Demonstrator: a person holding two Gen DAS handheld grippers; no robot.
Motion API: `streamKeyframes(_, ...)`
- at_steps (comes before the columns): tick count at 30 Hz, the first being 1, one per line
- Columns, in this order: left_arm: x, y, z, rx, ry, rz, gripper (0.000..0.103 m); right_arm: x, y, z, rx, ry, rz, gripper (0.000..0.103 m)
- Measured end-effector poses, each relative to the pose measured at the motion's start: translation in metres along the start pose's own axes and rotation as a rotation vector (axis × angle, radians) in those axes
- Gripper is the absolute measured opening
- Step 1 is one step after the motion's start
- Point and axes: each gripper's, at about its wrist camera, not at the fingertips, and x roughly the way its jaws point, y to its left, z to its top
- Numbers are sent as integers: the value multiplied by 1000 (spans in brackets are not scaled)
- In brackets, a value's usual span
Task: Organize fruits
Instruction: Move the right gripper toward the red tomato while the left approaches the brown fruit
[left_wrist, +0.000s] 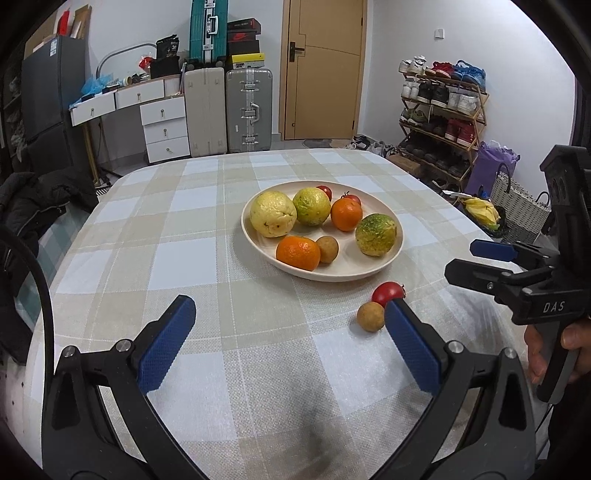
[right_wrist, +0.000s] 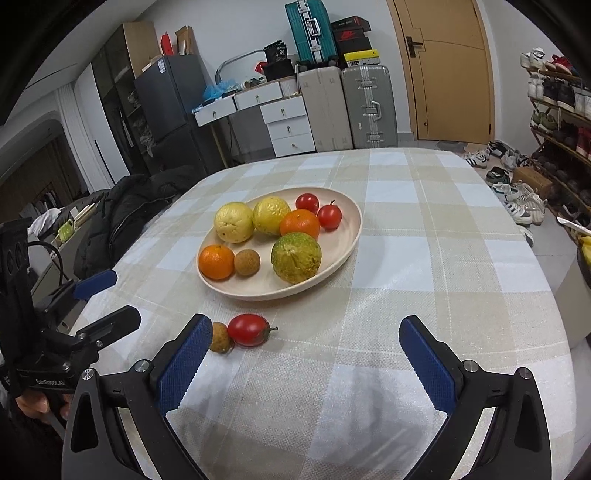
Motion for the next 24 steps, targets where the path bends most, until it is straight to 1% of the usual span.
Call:
streamKeyframes(6, 3, 1, -2, -1, 14, 4, 102, 6, 3, -6, -27, 39, -9, 103)
streamKeyframes(11, 7, 2, -2, -1, 25, 1, 102, 16, 10, -10, -76, 95, -47, 103)
streamKeyframes(15, 9, 1, -3, 6, 29, 10, 102, 24, 16, -10, -87, 124, -57, 103)
streamKeyframes(20, 10, 1, -2, 6, 29, 16, 102, 35, 22, -12, -98, 154, -108, 103)
streamKeyframes(24, 10, 2, -2, 6, 29, 22, 102, 44, 23, -14, -96, 187, -110, 103)
